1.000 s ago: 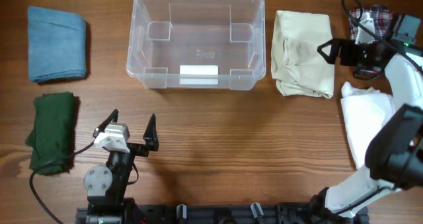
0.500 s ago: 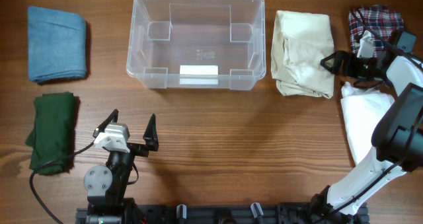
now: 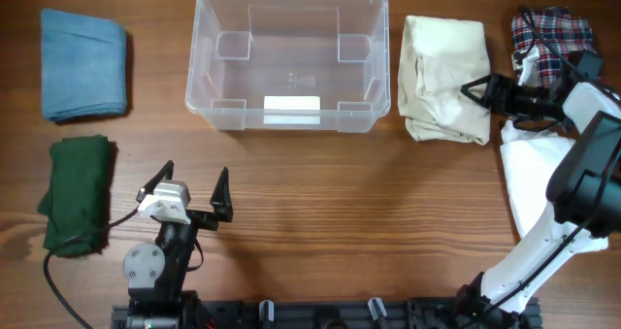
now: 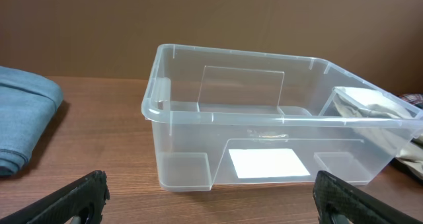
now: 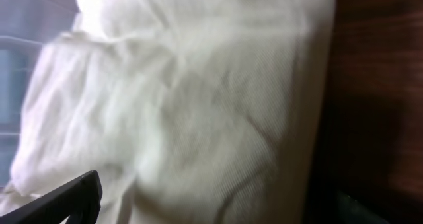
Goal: Pack container
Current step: 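Reach the right gripper over to the cream folded garment, then grasp the cream garment edge with the right gripper and lift it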
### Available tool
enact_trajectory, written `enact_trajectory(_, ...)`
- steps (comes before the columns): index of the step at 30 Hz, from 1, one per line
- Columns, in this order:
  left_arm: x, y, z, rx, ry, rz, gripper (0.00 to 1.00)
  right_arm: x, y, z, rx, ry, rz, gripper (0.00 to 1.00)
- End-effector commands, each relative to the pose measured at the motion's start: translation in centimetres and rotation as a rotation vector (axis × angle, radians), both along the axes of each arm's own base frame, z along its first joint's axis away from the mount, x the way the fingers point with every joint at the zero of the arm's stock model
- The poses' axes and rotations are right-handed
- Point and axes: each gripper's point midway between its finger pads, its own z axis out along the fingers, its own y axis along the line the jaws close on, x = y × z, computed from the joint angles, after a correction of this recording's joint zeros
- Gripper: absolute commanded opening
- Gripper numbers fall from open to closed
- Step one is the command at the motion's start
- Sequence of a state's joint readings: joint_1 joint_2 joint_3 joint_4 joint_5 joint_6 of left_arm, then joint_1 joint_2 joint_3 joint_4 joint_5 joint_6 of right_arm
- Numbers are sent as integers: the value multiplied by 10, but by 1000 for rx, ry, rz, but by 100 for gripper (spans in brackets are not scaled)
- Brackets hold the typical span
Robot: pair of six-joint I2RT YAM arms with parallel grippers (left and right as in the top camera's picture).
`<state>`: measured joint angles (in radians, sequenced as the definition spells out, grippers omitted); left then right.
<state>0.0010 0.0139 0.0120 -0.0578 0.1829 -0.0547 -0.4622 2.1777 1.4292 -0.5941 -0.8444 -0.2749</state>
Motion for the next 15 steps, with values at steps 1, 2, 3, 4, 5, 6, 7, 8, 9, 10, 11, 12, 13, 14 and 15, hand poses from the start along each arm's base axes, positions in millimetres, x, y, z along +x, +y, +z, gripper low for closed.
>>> enact_trajectory(1, 0, 0, -2, -5, 3, 4, 100, -15, 12, -46, 72, 84, 25, 100)
enact_trajectory(2, 0, 0, -2, -5, 3, 3, 100, -15, 15, -48, 90, 76, 37, 100)
enact_trajectory(3, 0, 0, -2, -5, 3, 4, 100, -16, 18, -52, 112, 75, 43, 100)
enact_trajectory(4, 0, 0, -2, -5, 3, 4, 100, -17, 21, -54, 128, 69, 52, 100)
enact_trajectory(5, 0, 0, -2, -5, 3, 4, 100, -17, 24, -55, 147, 60, 61, 100)
enact_trajectory(6, 0, 0, -2, -5, 3, 3, 100, -17, 25, -57, 162, 57, 63, 100)
enact_trajectory(7, 0, 0, -2, -5, 3, 3, 100, -17, 27, -58, 172, 57, 64, 100)
enact_trajectory(8, 0, 0, -2, -5, 3, 4, 100, -17, 28, -60, 187, 54, 65, 100)
enact_trajectory(9, 0, 0, -2, -5, 3, 3, 100, -17, 29, -62, 197, 54, 65, 100)
enact_trajectory(10, 0, 0, -2, -5, 3, 3, 100, -17, 30, -63, 204, 54, 66, 100)
enact_trajectory(11, 0, 0, -2, -5, 3, 3, 100, -18, 31, -63, 210, 53, 68, 100)
enact_trajectory(12, 0, 0, -2, -5, 3, 4, 100, -18, 32, -63, 215, 48, 74, 100)
enact_trajectory(13, 0, 0, -2, -5, 3, 3, 100, -18, 34, -62, 216, 39, 82, 100)
enact_trajectory(14, 0, 0, -2, -5, 3, 4, 100, -17, 35, -62, 218, 33, 89, 100)
enact_trajectory(15, 0, 0, -2, -5, 3, 4, 100, -16, 38, -61, 220, 28, 95, 100)
